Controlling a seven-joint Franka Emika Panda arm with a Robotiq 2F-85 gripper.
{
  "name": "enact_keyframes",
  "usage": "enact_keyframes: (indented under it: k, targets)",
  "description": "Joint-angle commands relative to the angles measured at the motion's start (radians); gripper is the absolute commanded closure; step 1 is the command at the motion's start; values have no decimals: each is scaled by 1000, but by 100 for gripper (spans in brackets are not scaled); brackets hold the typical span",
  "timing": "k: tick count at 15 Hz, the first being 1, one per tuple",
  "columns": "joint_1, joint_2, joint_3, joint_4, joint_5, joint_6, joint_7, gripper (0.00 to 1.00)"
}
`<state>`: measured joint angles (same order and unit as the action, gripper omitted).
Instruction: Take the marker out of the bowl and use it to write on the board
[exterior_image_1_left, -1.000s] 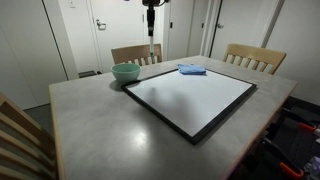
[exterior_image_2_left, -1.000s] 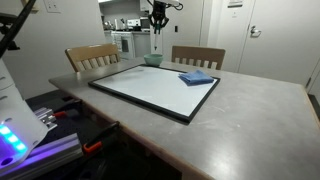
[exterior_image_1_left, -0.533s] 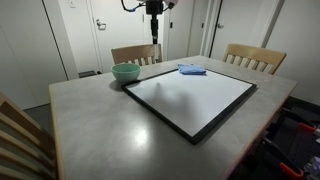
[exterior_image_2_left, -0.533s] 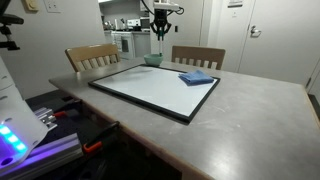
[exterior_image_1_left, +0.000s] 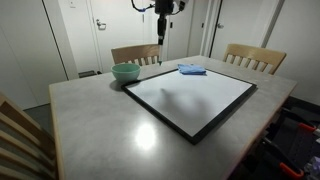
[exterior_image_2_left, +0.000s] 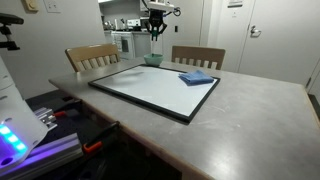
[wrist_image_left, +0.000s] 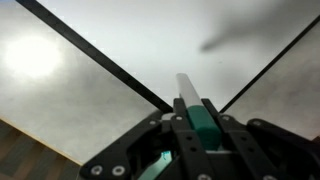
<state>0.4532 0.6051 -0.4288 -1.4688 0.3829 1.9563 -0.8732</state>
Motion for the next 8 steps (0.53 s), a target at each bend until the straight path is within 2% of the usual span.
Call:
enact_keyframes:
  k: [1,2,3,8]
  targets:
    - [19,-171,-15,-244,29,63,-33,95]
    - [19,-207,-19,-291,21,75,-47,95]
    - [-153,-281,192,-344,-95,124,-3,95]
    - [-330,-369,380,-493,-130,248,-56,95]
